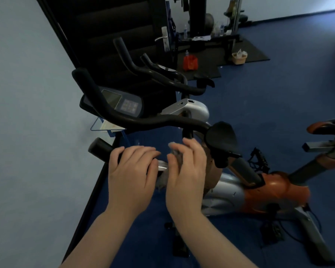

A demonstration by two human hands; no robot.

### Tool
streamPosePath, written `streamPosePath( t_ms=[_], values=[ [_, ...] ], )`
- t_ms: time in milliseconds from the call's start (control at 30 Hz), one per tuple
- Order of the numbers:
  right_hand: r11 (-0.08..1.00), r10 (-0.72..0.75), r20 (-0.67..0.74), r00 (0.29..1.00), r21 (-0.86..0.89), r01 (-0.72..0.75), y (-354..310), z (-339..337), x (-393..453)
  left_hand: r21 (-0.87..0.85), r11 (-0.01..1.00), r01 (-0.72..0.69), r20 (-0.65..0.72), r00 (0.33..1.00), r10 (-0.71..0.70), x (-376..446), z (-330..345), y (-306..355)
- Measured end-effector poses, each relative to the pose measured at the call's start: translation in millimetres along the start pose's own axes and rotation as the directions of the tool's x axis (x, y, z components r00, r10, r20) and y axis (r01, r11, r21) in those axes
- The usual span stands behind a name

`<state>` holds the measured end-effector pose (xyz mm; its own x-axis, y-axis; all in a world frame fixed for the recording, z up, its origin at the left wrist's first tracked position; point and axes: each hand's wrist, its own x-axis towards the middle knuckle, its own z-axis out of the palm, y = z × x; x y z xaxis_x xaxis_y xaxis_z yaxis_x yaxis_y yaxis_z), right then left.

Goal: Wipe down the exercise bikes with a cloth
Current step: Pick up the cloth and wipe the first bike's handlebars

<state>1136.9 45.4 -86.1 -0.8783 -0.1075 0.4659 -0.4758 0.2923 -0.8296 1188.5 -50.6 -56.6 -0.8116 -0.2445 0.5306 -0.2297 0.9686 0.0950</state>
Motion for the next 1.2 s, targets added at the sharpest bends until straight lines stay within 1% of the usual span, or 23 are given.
streamPosePath(
  t_ms=[67, 100, 167, 233, 300, 367, 433, 533, 733, 867, 933, 1000, 1067, 1133, 1200],
  values=[
    [0.998, 0.025, 0.064, 0.998, 0.052, -0.029, 3, 1, -16, 0.008, 1.0, -0.008, -0.02, 1.0, 0.008, -1, 1, -1],
    [0.999, 0.026, 0.078, 0.997, 0.046, -0.03, 6, 3, -21, 0.012, 1.0, -0.008, -0.031, 0.999, 0.009, -2, 2, -1],
    [0.999, 0.028, 0.071, 0.997, 0.029, -0.031, 8, 5, -26, 0.017, 1.0, -0.002, -0.05, 0.999, 0.003, -2, 3, 0],
    [0.994, 0.085, 0.046, 0.995, 0.065, -0.088, 7, 7, -30, 0.026, 1.0, -0.002, -0.055, 0.998, 0.003, -2, 5, -1],
    [0.966, 0.217, 0.013, 0.976, 0.143, -0.217, 3, 10, -36, 0.03, 1.0, -0.004, -0.061, 0.998, 0.006, -2, 6, 0],
    [0.884, 0.403, 0.001, 0.915, 0.259, -0.389, 0, 15, -40, 0.028, 1.0, -0.006, -0.067, 0.998, 0.008, -1, 6, 0],
    [0.805, 0.51, 0.016, 0.86, 0.344, -0.484, -1, 19, -39, 0.03, 0.999, -0.011, -0.073, 0.997, 0.013, -1, 6, 0],
    [0.759, 0.563, 0.013, 0.826, 0.388, -0.523, -3, 23, -30, 0.036, 0.999, -0.025, -0.077, 0.997, 0.027, -1, 6, -1],
    [0.737, 0.588, 0.051, 0.807, 0.377, -0.561, -1, 21, -17, 0.053, 0.998, -0.038, -0.072, 0.996, 0.042, 0, 6, -2],
    [0.762, 0.565, 0.082, 0.821, 0.329, -0.557, 5, 15, -5, 0.048, 0.998, -0.039, -0.071, 0.997, 0.043, 0, 6, -2],
    [0.803, 0.528, 0.089, 0.844, 0.27, -0.531, 9, 10, 8, 0.05, 0.998, -0.029, -0.071, 0.997, 0.032, 0, 7, -2],
    [0.861, 0.475, 0.103, 0.874, 0.151, -0.486, 13, 6, 25, 0.05, 0.999, -0.02, -0.077, 0.997, 0.024, 1, 8, -1],
    [0.901, 0.433, 0.134, 0.891, -0.023, -0.434, 16, 4, 40, 0.055, 0.998, -0.012, -0.086, 0.996, 0.017, 0, 9, -1],
    [0.91, 0.404, 0.166, 0.9, -0.171, -0.377, 18, 5, 51, 0.068, 0.998, -0.004, -0.102, 0.995, 0.011, 0, 11, -1],
    [0.916, 0.37, 0.189, 0.909, -0.238, -0.324, 18, 7, 59, 0.087, 0.996, 0.001, -0.115, 0.993, 0.009, 0, 13, -1]
  ],
)
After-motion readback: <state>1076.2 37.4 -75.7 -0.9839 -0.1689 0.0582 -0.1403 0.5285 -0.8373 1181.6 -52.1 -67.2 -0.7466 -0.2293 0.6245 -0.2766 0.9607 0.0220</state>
